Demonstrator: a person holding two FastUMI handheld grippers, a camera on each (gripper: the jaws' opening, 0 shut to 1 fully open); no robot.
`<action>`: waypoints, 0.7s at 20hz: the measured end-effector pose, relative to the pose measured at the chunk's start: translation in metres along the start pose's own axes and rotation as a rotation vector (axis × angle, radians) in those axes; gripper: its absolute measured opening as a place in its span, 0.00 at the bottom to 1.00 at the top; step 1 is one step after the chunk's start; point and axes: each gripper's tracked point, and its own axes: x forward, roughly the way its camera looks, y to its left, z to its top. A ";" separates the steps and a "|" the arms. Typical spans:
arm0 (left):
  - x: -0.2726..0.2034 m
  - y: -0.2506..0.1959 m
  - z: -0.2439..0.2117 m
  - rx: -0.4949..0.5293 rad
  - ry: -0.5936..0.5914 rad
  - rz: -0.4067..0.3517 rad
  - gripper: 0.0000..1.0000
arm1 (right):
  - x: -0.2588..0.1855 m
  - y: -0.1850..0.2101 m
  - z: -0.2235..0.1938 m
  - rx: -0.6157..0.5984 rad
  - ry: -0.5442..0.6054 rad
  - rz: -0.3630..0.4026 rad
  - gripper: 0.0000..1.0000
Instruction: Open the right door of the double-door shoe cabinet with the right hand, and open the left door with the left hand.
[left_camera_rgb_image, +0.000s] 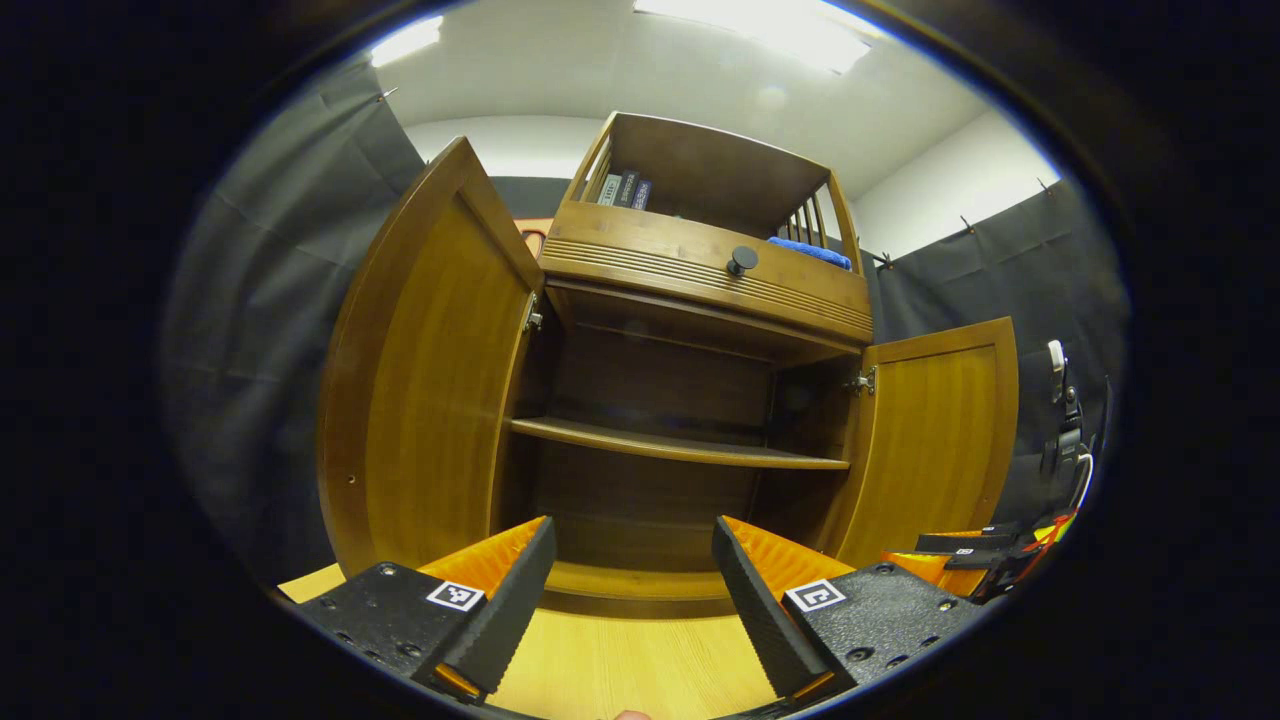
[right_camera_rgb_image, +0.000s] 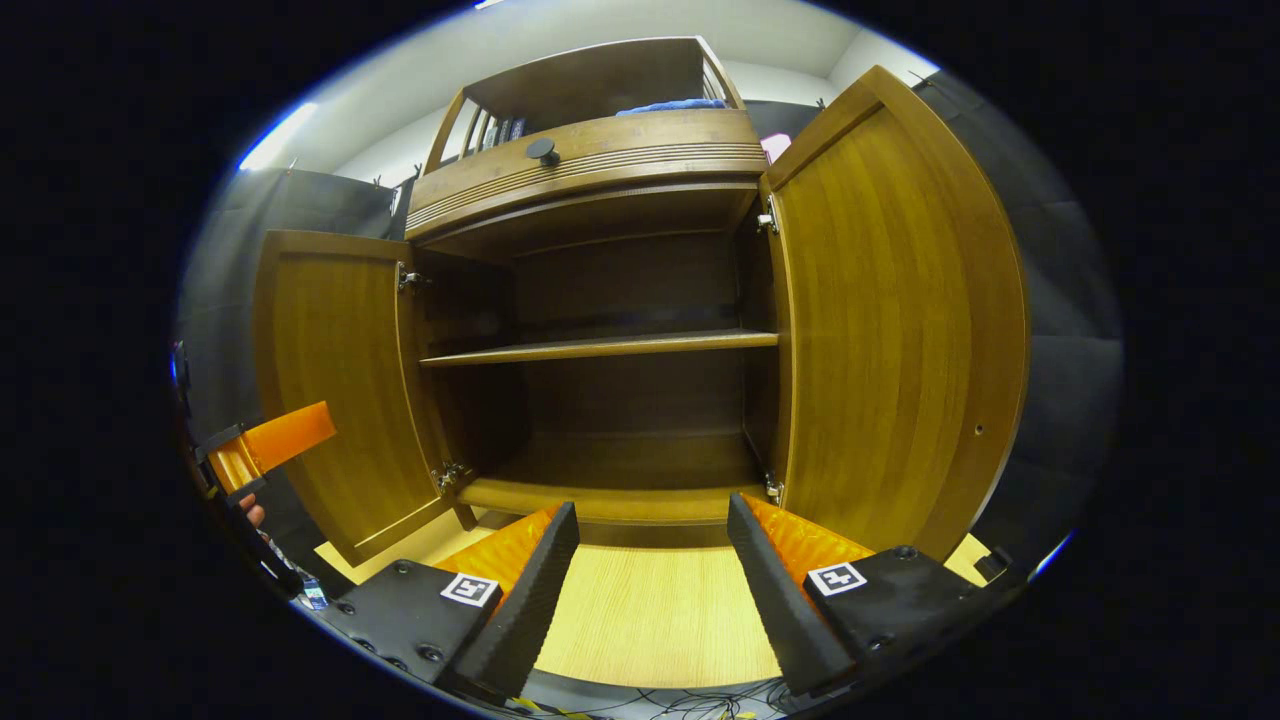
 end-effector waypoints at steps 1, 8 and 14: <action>-0.001 0.000 0.000 0.002 -0.001 -0.003 0.91 | 0.000 0.000 0.002 0.002 -0.002 -0.003 0.97; -0.001 -0.005 0.002 0.018 -0.009 -0.016 0.91 | -0.009 -0.003 0.001 0.017 -0.014 -0.001 0.97; -0.004 -0.010 0.005 0.033 -0.016 -0.027 0.91 | -0.012 -0.007 0.001 0.029 -0.019 -0.006 0.97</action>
